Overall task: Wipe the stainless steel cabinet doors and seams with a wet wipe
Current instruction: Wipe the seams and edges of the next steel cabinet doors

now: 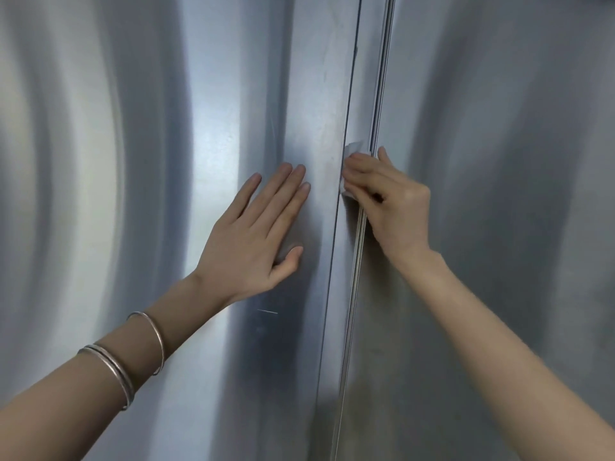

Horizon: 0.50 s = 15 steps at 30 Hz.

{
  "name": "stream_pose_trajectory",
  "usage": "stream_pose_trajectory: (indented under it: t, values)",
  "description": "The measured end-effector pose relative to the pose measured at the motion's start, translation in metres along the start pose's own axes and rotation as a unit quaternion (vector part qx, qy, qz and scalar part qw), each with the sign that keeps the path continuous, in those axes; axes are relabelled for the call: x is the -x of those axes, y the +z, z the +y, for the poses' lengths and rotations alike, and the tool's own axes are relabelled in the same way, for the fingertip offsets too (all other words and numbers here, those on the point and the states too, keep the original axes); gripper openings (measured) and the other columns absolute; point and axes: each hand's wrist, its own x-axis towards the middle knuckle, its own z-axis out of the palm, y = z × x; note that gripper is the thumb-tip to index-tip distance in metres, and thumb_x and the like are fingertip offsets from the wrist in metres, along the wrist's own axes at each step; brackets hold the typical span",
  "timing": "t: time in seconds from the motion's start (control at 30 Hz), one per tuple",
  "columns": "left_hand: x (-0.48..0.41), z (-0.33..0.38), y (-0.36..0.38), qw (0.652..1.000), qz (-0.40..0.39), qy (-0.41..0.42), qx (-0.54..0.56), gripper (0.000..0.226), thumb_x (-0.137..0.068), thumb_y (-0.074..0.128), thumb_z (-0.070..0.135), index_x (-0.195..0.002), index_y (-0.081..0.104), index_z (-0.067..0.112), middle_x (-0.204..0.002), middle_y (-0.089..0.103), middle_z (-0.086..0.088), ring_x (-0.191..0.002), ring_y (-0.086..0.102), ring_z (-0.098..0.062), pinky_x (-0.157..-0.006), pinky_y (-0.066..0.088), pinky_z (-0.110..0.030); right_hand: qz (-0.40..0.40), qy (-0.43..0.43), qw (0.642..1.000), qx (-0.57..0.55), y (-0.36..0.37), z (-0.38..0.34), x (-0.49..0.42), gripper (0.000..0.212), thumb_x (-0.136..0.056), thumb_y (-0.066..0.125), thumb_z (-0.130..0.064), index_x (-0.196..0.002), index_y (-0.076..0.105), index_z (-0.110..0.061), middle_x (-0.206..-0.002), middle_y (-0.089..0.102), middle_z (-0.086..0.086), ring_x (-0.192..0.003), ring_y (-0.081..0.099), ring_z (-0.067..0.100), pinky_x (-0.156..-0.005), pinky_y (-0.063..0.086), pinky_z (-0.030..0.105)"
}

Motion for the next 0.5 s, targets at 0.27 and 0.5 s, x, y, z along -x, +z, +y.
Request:
stream_pose_trajectory:
  t: [0.27, 0.5]
  values:
    - [0.0, -0.001, -0.004, 1.0, -0.014, 0.003, 0.018, 0.071, -0.089, 0.046, 0.035, -0.149, 0.025, 0.003, -0.157, 0.022, -0.014, -0.147, 0.017, -0.027, -0.12, 0.014, -0.044, -0.083, -0.035, 0.996, 0.029, -0.012, -0.038, 0.12, 0.01, -0.079, 0.074, 0.0, -0.088, 0.074, 0.004, -0.1, 0.071, 0.015, -0.096, 0.068, 0.022, -0.092, 0.051, 0.05]
    - [0.023, 0.037, 0.003, 0.997, -0.031, 0.034, 0.066, 0.071, -0.085, 0.048, 0.03, -0.148, 0.03, 0.002, -0.156, 0.026, -0.013, -0.146, 0.02, -0.026, -0.119, 0.018, -0.044, -0.031, -0.033, 0.999, 0.029, -0.002, -0.019, 0.085, 0.015, -0.083, 0.069, 0.005, -0.098, 0.071, 0.007, -0.109, 0.067, 0.017, -0.108, 0.063, 0.026, -0.097, 0.048, 0.047]
